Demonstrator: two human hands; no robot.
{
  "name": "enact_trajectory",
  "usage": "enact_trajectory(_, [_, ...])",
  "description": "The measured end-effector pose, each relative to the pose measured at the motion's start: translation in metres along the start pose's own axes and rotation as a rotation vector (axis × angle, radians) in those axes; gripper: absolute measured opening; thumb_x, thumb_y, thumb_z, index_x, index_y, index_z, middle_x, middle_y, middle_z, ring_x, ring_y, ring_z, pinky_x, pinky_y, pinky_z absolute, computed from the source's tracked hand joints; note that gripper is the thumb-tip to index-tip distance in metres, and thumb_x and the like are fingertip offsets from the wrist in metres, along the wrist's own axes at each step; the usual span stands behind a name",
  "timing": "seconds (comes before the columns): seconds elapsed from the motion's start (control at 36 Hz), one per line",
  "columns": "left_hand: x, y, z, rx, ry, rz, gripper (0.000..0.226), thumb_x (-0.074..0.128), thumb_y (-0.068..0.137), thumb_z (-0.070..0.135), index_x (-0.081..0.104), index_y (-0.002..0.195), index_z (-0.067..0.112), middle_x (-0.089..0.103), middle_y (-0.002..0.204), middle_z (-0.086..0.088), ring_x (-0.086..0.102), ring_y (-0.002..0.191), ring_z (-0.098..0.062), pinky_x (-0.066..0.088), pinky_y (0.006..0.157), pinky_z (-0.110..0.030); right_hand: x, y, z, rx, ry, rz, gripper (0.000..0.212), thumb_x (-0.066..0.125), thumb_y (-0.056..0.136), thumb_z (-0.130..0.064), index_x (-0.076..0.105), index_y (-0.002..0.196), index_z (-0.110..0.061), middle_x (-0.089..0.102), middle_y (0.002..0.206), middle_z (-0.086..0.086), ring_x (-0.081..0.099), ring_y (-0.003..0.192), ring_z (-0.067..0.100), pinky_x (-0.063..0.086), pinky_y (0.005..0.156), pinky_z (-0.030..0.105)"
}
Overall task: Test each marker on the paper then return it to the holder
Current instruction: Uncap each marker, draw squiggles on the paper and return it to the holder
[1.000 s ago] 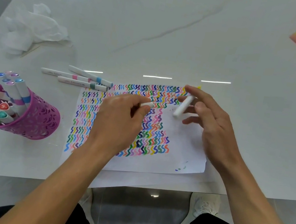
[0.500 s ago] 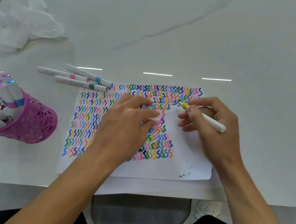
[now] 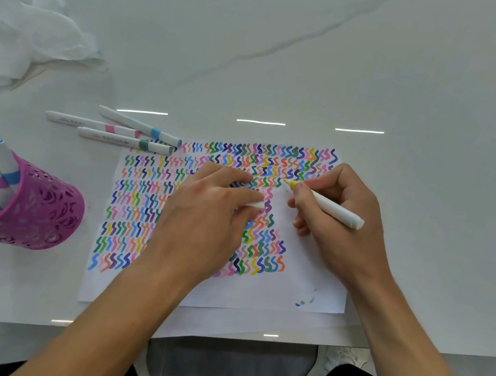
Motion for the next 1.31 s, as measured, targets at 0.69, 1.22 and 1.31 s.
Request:
enact_trajectory(0.69, [0.003,0.0,-0.001,-0.027,0.015,0.015,0.013,0.075,0.089,0.027,0.081,0.1,0.025,0.071,0.114,0.005,0.058,0.11,-0.018,0.038,0.092,-0.021,0.0,-0.002,0.001,0.043,-0.091,0.022,0.018,0.074,0.089,-0.021,0.062,0.082,-0.01,0.071,0.074,0.006,0.069,0.065,0.028,0.059,0.059,0.051])
enact_trajectory(1.22, [-0.012,-0.006,0.009,-0.053,-0.062,0.059,0.019,0.072,0.091,0.024,0.079,0.108,0.023,0.07,0.117,0.006,0.059,0.113,-0.014,0.032,0.096,-0.014,-0.013,-0.001,-0.019,-0.044,0.186,0.049,0.007,0.08,0.09,-0.015,0.079,0.097,-0.017,0.077,0.085,0.001,0.067,0.065,0.016,0.053,0.058,0.023])
enact_trajectory(1.31, [-0.017,-0.008,0.013,-0.07,-0.161,0.104,0.019,0.068,0.094,0.028,0.078,0.11,0.025,0.07,0.106,0.01,0.06,0.102,-0.007,0.038,0.09,-0.013,-0.01,-0.004,-0.025,-0.023,0.251,0.038,0.008,0.077,0.093,-0.016,0.08,0.098,-0.02,0.077,0.083,0.004,0.068,0.068,0.019,0.055,0.063,0.026])
Point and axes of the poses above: each hand's wrist, its own y-axis towards the middle knuckle, its own x-axis out of the palm, z = x × y, the point moved 2 cm from there along y, towards the middle knuckle
